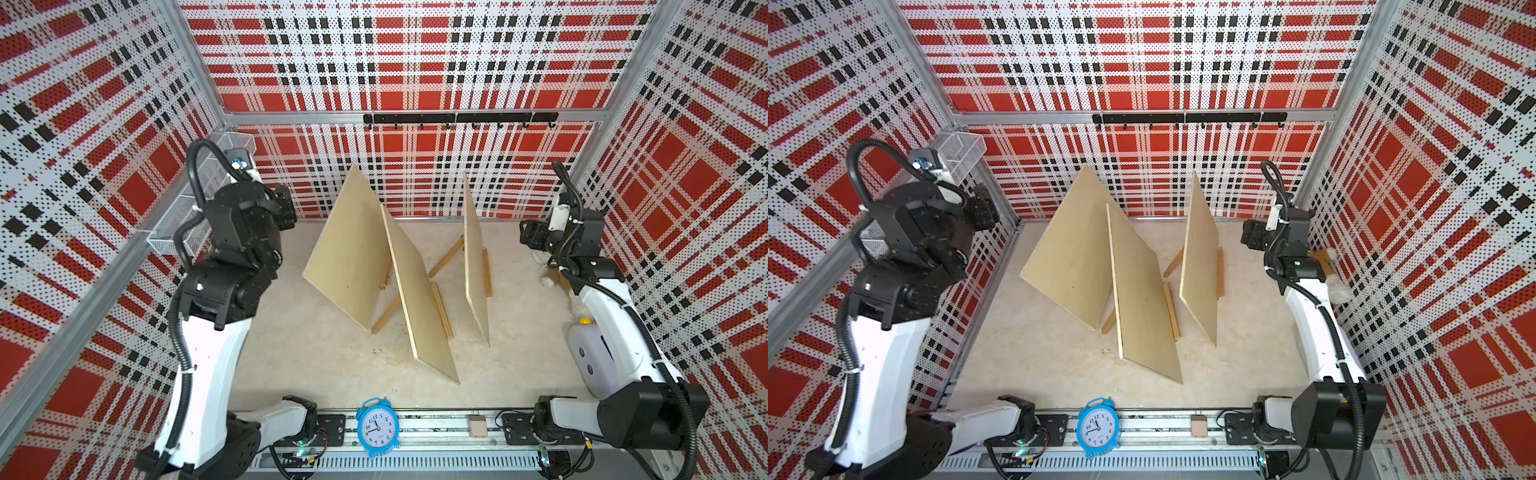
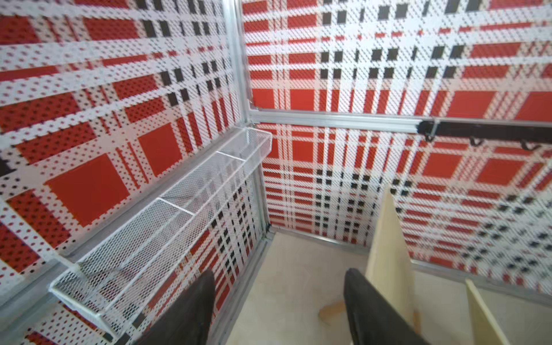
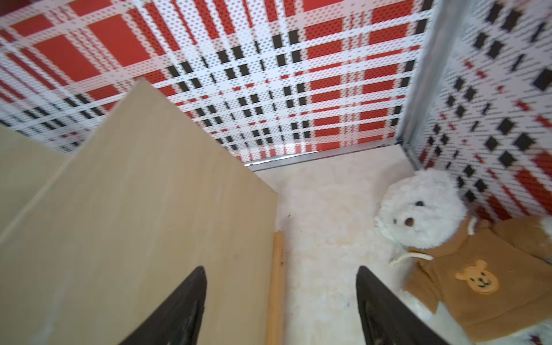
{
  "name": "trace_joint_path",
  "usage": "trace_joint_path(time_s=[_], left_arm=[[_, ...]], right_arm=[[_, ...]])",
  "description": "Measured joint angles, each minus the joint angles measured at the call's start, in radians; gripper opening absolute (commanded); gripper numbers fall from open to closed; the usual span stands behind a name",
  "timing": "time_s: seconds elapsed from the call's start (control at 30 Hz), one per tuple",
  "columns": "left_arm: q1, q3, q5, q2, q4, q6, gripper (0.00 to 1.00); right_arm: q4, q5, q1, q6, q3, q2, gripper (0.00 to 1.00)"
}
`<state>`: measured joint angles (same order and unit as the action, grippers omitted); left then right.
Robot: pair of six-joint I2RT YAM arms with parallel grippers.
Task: Disassemble the easel
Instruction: Pick up the drawing board from the easel.
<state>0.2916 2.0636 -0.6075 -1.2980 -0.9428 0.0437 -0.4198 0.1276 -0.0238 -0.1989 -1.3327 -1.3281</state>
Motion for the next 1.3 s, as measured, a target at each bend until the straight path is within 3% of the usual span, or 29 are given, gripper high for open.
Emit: trace_joint_path(time_s=[0.1,0.3,0.6,0.77,0.9,1.1,1.3], left_arm=[[0.000,0.179,0.098,-0.111,-0.211,0.047,0.75],[-0.035,0.168,0.346,-0.229,-0.459,0.116,0.70],[-0.153,0.165,0.572,-0.279,-0.507,0.152,0.69],[-0.157,0.166,0.649,-0.323,-0.484,0.159,0.69],[-0.148,0.166,0.655,-0.369,-0.430,0.169,0.67],[-0.139,0.265,0.550,-0.475,-0.424,0.160,0.54],[-0.128,0.388,0.454,-0.589,-0.468,0.154,0.55]], right_arm=[[-0.090,0.081,0.000,-0.016,-0.077,-0.026,0.76],[-0.212,0.206,0.008,-0.041,-0.171,-0.055,0.76],[-0.312,0.187,0.124,-0.026,-0.304,-0.152,0.78],[-0.301,0.176,0.145,-0.040,-0.327,-0.219,0.79],[-0.286,0.153,0.178,-0.052,-0.328,-0.254,0.79],[-0.251,0.131,0.217,-0.061,-0.355,-0.290,0.79],[-0.235,0.114,0.231,-0.052,-0.391,-0.303,0.81]])
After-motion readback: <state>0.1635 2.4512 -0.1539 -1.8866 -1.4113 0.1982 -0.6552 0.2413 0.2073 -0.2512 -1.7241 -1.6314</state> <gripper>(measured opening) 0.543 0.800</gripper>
